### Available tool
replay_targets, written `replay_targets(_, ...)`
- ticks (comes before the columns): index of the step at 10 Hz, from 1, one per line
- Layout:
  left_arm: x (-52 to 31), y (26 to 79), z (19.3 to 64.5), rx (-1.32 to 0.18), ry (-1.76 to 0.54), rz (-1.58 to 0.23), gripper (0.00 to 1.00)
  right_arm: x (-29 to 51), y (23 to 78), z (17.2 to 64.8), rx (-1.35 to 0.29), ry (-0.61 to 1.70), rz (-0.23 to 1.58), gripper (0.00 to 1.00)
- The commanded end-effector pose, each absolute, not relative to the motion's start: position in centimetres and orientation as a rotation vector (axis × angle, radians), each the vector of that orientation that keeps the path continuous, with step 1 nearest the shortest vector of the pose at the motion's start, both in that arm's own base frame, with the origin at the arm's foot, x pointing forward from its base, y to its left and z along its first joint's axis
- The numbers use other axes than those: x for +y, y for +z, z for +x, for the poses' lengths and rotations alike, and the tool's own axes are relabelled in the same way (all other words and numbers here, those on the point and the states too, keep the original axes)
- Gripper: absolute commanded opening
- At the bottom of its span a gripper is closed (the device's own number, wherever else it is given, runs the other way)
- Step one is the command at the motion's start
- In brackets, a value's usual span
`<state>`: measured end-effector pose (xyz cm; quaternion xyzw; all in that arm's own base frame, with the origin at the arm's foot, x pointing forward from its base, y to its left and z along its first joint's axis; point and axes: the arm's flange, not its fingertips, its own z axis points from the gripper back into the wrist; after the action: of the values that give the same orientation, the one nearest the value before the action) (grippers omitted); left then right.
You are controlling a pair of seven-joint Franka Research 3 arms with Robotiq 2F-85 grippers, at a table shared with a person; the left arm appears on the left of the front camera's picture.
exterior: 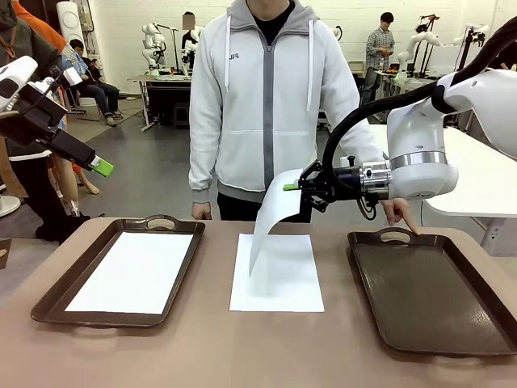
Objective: Sort the A4 documents.
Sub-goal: Place the A4 Paper in the designated Handle tray.
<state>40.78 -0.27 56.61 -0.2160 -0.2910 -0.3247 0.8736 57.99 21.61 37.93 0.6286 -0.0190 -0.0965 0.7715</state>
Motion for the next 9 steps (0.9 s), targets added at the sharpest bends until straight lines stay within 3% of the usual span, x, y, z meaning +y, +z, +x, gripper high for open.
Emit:
replay_targets(1,-0.23,56.6,40.73,-0.61,-0.679,-0.445,1.0,21.62,37.87,57.96,-0.041,-0.21,1.362,0.0)
replay_targets(9,-0.23,56.6,40.73,-0.61,-0.679,-0.445,1.0,21.61,37.93,57.99,-0.041,-0.209,1.363,0.01)
